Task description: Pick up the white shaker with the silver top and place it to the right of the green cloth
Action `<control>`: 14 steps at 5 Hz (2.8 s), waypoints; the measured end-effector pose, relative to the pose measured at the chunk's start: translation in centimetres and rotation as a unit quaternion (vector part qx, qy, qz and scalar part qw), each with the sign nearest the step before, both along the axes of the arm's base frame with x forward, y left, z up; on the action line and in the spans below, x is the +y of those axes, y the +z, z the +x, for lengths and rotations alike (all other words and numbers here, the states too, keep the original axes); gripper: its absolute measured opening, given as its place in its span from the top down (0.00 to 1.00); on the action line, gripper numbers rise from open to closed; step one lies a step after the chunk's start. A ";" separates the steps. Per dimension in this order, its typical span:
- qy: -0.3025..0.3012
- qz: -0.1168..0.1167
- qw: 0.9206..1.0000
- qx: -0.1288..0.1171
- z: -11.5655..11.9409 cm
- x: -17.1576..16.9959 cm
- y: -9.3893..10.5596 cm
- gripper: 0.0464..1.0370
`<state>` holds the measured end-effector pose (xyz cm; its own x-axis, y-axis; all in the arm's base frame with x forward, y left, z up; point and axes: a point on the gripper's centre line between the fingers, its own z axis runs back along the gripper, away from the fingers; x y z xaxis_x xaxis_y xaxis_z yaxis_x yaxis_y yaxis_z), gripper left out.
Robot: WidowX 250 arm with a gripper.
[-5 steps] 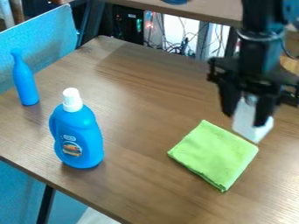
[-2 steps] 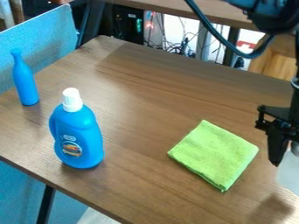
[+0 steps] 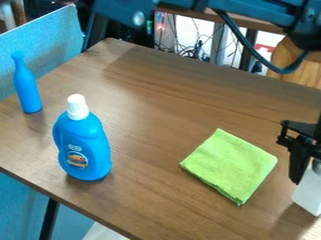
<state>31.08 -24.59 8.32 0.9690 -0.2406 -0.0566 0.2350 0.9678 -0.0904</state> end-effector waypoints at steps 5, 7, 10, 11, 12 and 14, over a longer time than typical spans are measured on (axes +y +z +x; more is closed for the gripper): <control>0.036 0.019 0.999 -0.015 0.1 0.1 1.5 0.02; 0.038 0.012 0.997 -0.069 -1.7 2.7 5.6 0.03; 0.111 0.108 0.986 -0.070 -4.7 15.1 7.9 0.04; 0.159 0.103 0.980 -0.059 -3.8 20.3 8.4 0.04; 0.181 0.100 0.976 -0.063 -4.0 25.6 9.6 0.04; 0.204 0.114 0.972 -0.029 -3.9 34.6 7.1 0.04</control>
